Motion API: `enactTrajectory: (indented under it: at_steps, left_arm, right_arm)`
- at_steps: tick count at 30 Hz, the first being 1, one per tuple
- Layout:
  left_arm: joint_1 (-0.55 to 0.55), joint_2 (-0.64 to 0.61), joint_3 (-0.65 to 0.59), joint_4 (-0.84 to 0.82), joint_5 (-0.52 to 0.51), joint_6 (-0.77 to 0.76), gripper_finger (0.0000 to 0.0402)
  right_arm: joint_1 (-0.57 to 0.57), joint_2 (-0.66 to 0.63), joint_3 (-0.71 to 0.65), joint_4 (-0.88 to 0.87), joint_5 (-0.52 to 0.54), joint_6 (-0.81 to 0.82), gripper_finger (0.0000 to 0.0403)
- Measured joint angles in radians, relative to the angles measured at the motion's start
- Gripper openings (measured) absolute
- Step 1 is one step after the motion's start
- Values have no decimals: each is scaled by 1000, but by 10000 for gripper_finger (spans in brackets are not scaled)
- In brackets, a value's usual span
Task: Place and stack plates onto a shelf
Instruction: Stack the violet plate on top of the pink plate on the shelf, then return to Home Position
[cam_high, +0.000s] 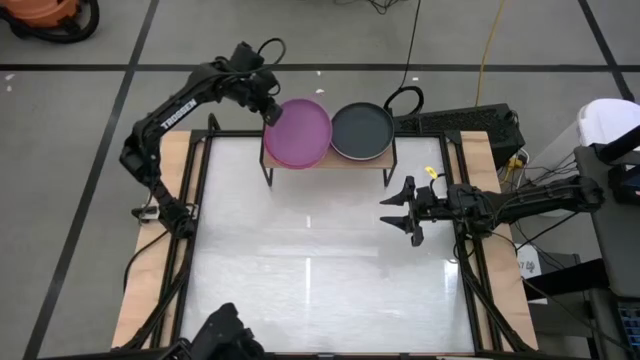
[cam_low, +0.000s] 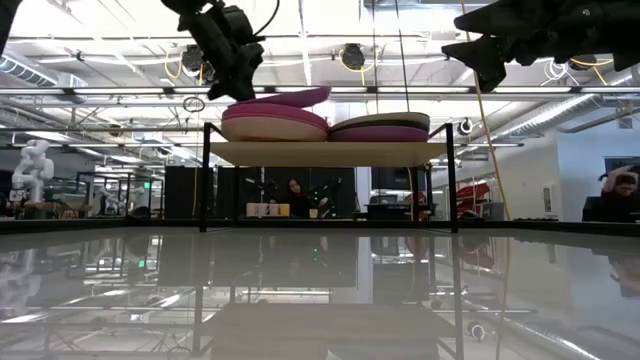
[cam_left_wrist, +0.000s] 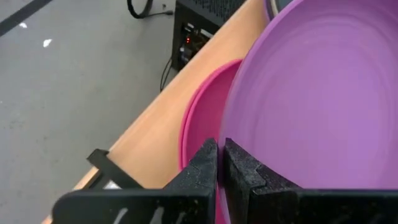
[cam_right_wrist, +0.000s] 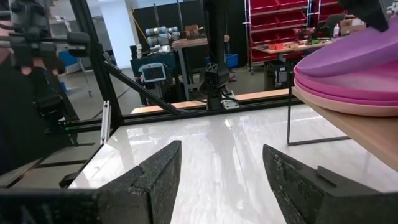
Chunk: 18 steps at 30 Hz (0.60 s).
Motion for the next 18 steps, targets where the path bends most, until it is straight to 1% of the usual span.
enactTrajectory:
  at_steps: [3, 9, 18]
  left_arm:
    - [2, -2, 1, 1, -1, 0, 16]
    - [2, -2, 1, 0, -5, 14, 57]
    - [1, -2, 1, 5, -14, 32, 87]
  right_arm:
    - [0, 0, 0, 1, 1, -10, 205]
    - [0, 0, 0, 1, 4, -13, 205]
    - [0, 0, 0, 0, 4, -13, 205]
